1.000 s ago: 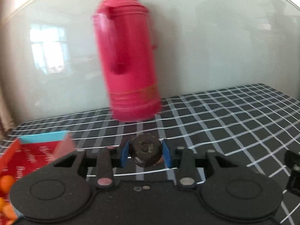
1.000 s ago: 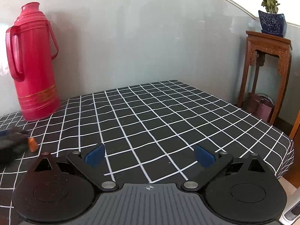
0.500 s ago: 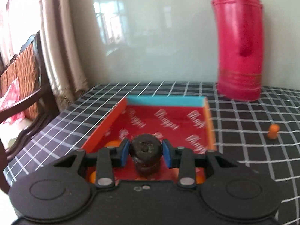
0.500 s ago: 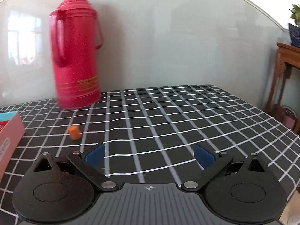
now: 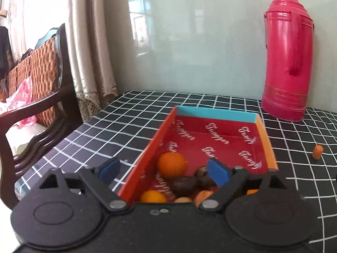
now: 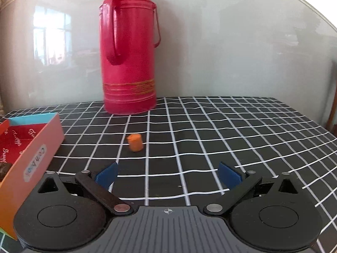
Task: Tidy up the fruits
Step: 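Carry the dark fruit into the red box and open the left gripper, then grasp the small orange carrot piece with the right gripper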
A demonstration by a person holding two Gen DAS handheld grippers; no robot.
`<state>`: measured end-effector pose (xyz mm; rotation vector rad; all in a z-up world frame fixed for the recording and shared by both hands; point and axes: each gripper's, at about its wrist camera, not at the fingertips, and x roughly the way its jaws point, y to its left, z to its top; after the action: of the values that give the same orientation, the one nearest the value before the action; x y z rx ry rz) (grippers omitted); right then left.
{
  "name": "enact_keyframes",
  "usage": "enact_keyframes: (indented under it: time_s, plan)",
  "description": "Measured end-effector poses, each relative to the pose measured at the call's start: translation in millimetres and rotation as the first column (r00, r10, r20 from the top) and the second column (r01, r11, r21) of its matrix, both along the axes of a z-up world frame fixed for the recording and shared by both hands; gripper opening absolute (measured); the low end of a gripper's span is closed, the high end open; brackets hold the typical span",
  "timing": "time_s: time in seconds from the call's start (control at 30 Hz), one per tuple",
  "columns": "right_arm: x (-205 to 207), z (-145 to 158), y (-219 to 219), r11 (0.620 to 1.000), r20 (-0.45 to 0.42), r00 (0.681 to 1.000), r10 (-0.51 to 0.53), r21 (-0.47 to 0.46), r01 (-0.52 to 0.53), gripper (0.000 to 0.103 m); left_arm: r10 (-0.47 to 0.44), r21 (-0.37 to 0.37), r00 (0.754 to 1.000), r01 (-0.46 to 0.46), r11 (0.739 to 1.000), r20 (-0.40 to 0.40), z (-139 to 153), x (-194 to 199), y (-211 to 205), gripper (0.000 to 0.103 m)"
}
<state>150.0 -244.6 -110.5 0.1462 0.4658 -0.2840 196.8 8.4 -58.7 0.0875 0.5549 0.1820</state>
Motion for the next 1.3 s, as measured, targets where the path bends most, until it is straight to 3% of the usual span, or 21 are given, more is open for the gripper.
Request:
enact_keyframes:
  time_s: [0.13,0.47,0.67,0.7,0.73,0.77,0.8,0.9,1.0,1.17,1.3]
  plan:
    - [11.9,-1.6,4.8,1.0,-0.009,1.0,0.021,0.01,-0.021,0.1,0.028,-0.024,1.0,-0.028,0.999,-0.014,0.4,-5.7,17.8,0.084]
    - [49.2,-2.3,15.8,0.995,-0.042,0.994,0.098,0.015,-0.098,0.1,0.134,0.015,0.99,-0.134,0.991,0.034,-0.1,-30.1,58.5,0.087]
    - [78.9,-7.7,8.4,0.991,-0.082,0.991,0.107,0.095,-0.099,0.099,0.195,0.016,0.98,-0.196,0.98,0.031,-3.0,-31.7,83.6,0.087]
    - [84.1,-7.5,7.6,0.989,-0.086,0.99,0.113,0.101,-0.104,0.09,0.202,0.014,0.979,-0.203,0.979,0.026,-3.6,-31.4,86.8,0.087]
    - [90.9,-7.6,7.6,0.988,-0.094,0.988,0.123,0.102,-0.114,0.073,0.208,0.011,0.978,-0.208,0.978,0.02,-4.4,-31.5,89.8,0.087]
    - [96.5,-7.8,6.6,0.987,-0.106,0.986,0.13,0.105,-0.119,0.065,0.213,0.005,0.977,-0.213,0.977,0.015,-4.6,-31.6,93.2,0.087]
    - [103.5,-9.1,4.6,0.986,-0.118,0.984,0.135,0.116,-0.121,0.058,0.215,0.001,0.976,-0.215,0.977,0.013,-4.6,-31.9,95.5,0.088]
    - [110.1,-10.3,0.1,0.987,-0.118,0.985,0.125,0.113,-0.112,0.056,0.217,-0.017,0.976,-0.217,0.976,0.01,-3.8,-33.5,101.2,0.088]
    - [112.9,-11.7,-0.8,0.993,-0.118,0.988,0.095,0.077,-0.087,0.024,0.214,-0.03,0.977,-0.213,0.977,0.013,-2.8,-35.8,101.4,0.088]
    - [110.5,-13.2,-2.4,0.991,-0.099,0.99,0.104,0.093,-0.095,0.023,0.217,-0.054,0.976,-0.216,0.975,0.001,-2.9,-35.0,104.5,0.088]
    - [100.5,-5.1,4.9,0.975,-0.051,0.984,0.173,0.154,-0.163,0.023,0.238,-0.066,0.971,-0.238,0.969,-0.003,-1.8,-37.1,110.7,0.088]
